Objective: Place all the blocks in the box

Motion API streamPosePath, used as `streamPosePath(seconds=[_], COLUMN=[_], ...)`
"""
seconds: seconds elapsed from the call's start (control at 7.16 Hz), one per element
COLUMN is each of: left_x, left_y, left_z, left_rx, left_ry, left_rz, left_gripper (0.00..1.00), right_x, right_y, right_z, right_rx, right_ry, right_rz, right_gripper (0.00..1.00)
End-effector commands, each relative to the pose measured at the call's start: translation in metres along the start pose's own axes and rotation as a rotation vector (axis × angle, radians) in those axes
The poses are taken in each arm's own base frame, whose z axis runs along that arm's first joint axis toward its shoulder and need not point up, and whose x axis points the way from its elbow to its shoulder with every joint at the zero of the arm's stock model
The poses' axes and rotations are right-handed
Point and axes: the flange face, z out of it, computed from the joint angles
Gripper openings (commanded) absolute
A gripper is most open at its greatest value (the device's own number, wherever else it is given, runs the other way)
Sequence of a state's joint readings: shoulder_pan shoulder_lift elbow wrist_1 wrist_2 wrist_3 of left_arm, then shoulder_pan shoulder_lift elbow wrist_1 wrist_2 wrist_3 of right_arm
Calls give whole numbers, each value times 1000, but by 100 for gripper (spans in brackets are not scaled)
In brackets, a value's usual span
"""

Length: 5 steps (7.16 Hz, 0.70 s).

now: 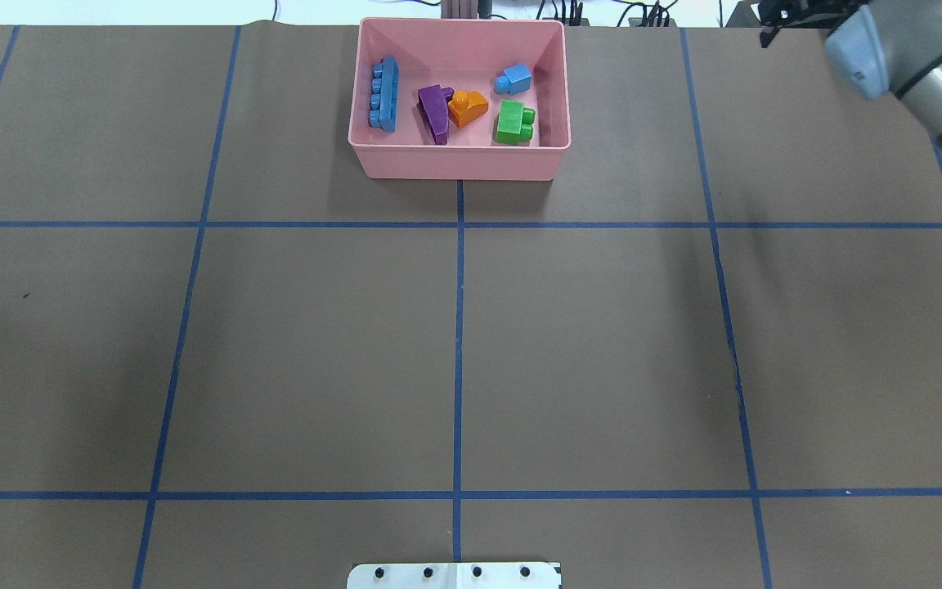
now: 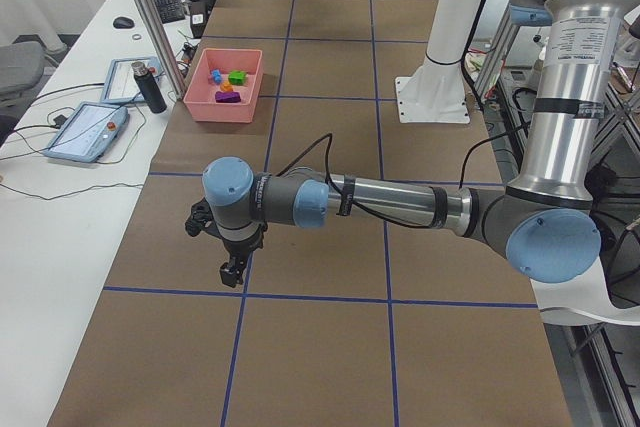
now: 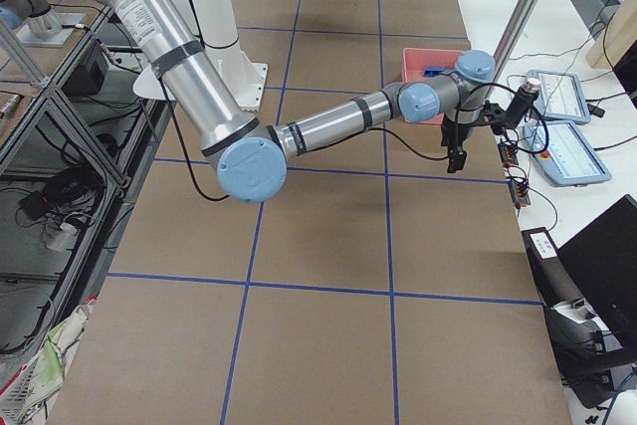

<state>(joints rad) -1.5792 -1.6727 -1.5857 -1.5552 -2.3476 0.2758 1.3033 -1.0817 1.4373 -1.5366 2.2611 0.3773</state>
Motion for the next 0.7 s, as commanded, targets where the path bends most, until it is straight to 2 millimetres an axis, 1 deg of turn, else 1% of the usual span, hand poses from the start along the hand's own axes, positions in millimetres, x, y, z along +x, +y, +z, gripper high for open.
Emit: streamPosePath(seconds=[0.0,0.14,0.28,0.42,0.56], left_x=[4,3,1,8,14], left_y=[3,4,14,24,33], left_z=[-6,-6,-1,-6,-9], left_rx=[16,18,14,21,26], left_ry=[18,17,20,12,9], left_rz=[6,4,3,8,11], left_gripper=[100,100,100,100,100], right_x=[110,151,180,198,205], right_y=[107,155,203,234,242], right_z=[-5,0,9,8,6], right_rx=[-11,-36,-72,-82,-82], right_ry=[33,46,60,66,70], right_rz=[-70,-78,-87,-78,-72], right_gripper=[100,100,100,100,100])
